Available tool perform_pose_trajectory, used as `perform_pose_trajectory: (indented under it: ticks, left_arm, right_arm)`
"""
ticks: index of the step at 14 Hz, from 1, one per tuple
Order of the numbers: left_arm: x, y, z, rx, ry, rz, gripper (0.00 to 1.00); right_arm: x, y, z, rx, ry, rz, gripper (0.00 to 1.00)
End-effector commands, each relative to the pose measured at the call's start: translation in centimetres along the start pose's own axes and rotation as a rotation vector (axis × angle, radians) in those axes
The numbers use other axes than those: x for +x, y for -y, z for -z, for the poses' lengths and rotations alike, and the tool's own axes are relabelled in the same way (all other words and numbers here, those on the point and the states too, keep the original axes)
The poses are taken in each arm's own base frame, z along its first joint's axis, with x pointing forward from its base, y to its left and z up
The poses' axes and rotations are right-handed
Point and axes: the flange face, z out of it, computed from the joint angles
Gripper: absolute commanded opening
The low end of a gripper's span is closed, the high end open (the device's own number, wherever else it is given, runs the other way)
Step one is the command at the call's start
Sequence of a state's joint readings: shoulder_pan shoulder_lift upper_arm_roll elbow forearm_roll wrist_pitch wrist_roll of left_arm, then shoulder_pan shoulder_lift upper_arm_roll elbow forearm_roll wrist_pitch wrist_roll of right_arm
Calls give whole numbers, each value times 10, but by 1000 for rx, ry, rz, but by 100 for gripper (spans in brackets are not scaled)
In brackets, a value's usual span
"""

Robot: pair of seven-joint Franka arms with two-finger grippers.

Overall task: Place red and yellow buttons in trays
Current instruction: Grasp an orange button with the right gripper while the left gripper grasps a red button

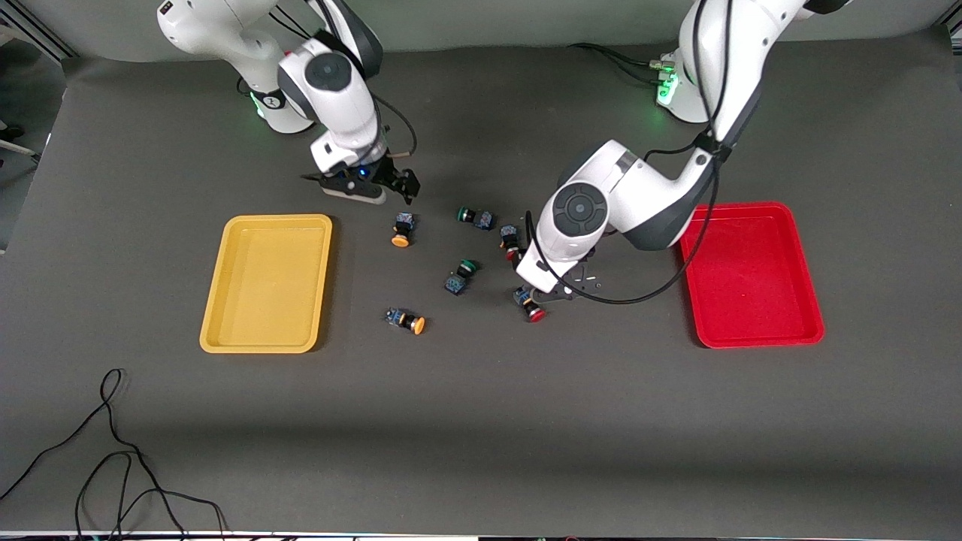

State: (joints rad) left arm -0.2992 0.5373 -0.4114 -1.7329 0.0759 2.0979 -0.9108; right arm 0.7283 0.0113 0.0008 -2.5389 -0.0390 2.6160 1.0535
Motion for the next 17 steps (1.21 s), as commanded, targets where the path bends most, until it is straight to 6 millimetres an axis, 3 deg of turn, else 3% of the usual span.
perform_pose_trajectory:
  ticks: [1,3,4,8,9,10,11,12,14,15,17]
  left_arm:
    - [-24,-18,-36,12,-24,71,98]
    - [-28,-23,-60,11,-14,76,98]
    - [-39,-29,-73,5,-15,79,98]
    - [-62,-35,-103,0,-9,81,96]
    - [-66,-36,-109,-5,-8,86,96]
    - [-67,-37,-114,-6,-7,87,90]
    - [-70,-38,-117,-3,-3,85,82]
    - [-72,-37,-121,3,2,84,63]
    - [-71,-35,-123,9,4,86,21]
    - [-72,-35,-123,13,6,84,4]
    - [-68,-33,-119,18,6,90,0]
  right_arm:
    - [3,4,-56,1,-10,2,100]
    - [5,-2,-85,-4,-22,28,100]
    - [3,-4,-94,-10,-20,36,100]
    - [5,-7,-102,-22,-16,33,100]
    - [6,-7,-103,-23,-15,31,84]
    - [6,-7,-102,-23,-15,32,57]
    - [6,-6,-102,-23,-15,32,36]
    - [6,-6,-102,-23,-15,32,24]
    - [6,-6,-102,-25,-14,37,8]
    - [6,-5,-101,-25,-15,38,8]
    - [9,-2,-92,-17,-21,41,8]
